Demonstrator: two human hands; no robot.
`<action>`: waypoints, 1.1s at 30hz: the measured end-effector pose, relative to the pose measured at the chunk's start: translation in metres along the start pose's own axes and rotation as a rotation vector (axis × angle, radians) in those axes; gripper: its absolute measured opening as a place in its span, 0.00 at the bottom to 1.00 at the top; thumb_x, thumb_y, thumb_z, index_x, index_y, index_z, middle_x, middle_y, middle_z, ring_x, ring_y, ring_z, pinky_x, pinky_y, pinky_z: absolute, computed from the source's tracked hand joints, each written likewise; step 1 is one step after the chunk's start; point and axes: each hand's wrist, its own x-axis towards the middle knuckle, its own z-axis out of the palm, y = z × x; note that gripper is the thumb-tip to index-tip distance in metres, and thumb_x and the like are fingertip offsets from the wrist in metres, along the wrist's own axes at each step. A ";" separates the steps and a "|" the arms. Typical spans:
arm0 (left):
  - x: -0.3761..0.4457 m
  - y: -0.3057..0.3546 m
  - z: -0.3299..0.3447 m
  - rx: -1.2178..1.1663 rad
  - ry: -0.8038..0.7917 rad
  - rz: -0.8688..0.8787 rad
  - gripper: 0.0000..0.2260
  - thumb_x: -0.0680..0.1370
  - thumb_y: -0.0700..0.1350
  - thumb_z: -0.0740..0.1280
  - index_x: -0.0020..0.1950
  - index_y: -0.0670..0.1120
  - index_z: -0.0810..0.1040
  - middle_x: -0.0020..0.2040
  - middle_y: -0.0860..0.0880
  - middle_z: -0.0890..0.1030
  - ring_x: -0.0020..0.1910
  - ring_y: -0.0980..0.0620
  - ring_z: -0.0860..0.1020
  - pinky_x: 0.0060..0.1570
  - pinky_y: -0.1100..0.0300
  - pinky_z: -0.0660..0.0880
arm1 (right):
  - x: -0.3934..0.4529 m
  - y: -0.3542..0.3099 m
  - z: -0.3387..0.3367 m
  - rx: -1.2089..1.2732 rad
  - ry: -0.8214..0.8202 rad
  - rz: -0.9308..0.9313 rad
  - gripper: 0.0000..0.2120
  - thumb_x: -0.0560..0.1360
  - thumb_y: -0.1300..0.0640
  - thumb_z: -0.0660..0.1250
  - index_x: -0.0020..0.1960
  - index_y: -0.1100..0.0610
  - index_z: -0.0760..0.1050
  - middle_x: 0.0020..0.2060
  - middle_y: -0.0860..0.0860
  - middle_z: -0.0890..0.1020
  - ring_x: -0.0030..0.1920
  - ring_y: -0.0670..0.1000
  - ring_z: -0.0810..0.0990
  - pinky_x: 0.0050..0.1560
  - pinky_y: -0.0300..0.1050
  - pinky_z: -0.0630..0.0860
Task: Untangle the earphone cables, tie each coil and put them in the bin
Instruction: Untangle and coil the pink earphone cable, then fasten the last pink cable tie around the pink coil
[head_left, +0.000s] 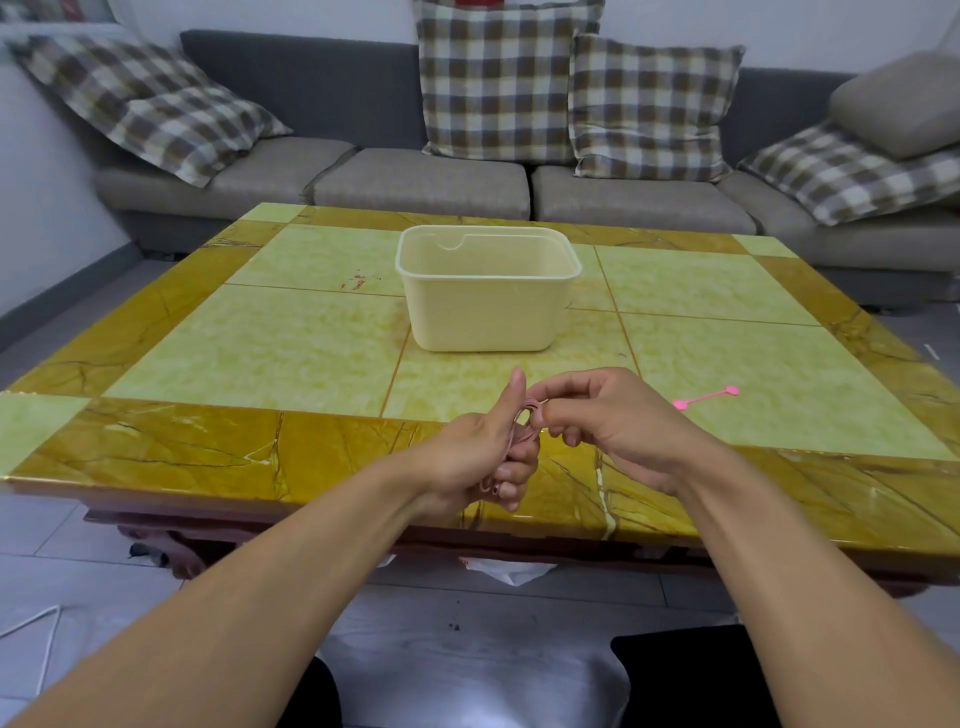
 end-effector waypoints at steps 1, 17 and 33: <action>0.000 0.000 0.000 0.012 0.011 -0.020 0.32 0.74 0.76 0.49 0.30 0.49 0.64 0.27 0.50 0.60 0.26 0.51 0.62 0.35 0.57 0.68 | -0.001 0.000 0.000 -0.027 -0.025 0.003 0.09 0.73 0.66 0.72 0.50 0.57 0.86 0.36 0.49 0.83 0.36 0.44 0.75 0.39 0.41 0.71; 0.000 -0.001 -0.019 -0.363 -0.344 -0.398 0.17 0.79 0.51 0.59 0.30 0.50 0.69 0.22 0.56 0.62 0.18 0.61 0.62 0.21 0.69 0.51 | -0.004 0.007 -0.008 -0.246 -0.122 -0.381 0.11 0.70 0.68 0.78 0.47 0.55 0.86 0.43 0.52 0.87 0.45 0.51 0.86 0.51 0.43 0.82; 0.065 -0.009 0.019 0.458 0.472 0.041 0.23 0.86 0.49 0.56 0.32 0.45 0.74 0.27 0.50 0.75 0.29 0.49 0.72 0.36 0.57 0.69 | 0.037 0.085 -0.099 -0.587 0.405 -0.025 0.17 0.78 0.68 0.69 0.57 0.48 0.84 0.60 0.47 0.83 0.65 0.48 0.78 0.66 0.45 0.74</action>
